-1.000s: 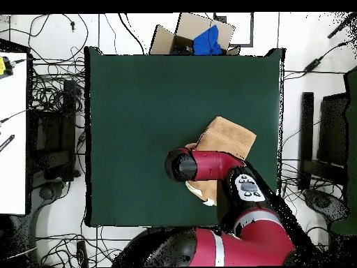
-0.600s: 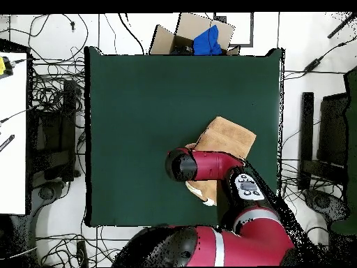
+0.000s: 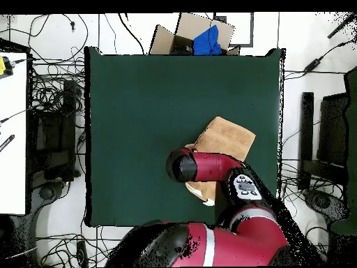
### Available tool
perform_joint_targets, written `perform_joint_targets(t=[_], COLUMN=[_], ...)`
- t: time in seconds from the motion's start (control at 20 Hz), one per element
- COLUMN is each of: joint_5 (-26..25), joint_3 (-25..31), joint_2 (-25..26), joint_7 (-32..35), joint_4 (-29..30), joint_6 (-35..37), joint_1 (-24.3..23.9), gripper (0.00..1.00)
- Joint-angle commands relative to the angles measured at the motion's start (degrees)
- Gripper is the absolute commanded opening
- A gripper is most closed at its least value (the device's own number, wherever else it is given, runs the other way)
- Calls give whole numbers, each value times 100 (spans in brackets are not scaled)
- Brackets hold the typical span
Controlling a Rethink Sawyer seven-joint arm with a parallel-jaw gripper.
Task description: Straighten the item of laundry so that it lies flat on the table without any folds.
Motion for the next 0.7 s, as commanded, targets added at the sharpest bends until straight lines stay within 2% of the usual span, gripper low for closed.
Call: perform_joint_targets(t=[0.05, 0.45, 0.7], joint_5=[324, 473, 734], joint_3=[-225, -263, -186], joint_2=[101, -94, -820], joint_7=[1273, 1285, 1352], joint_4=[-106, 61, 524], joint_6=[-216, -79, 494], joint_1=[150, 260, 386], gripper=[0, 0, 0])
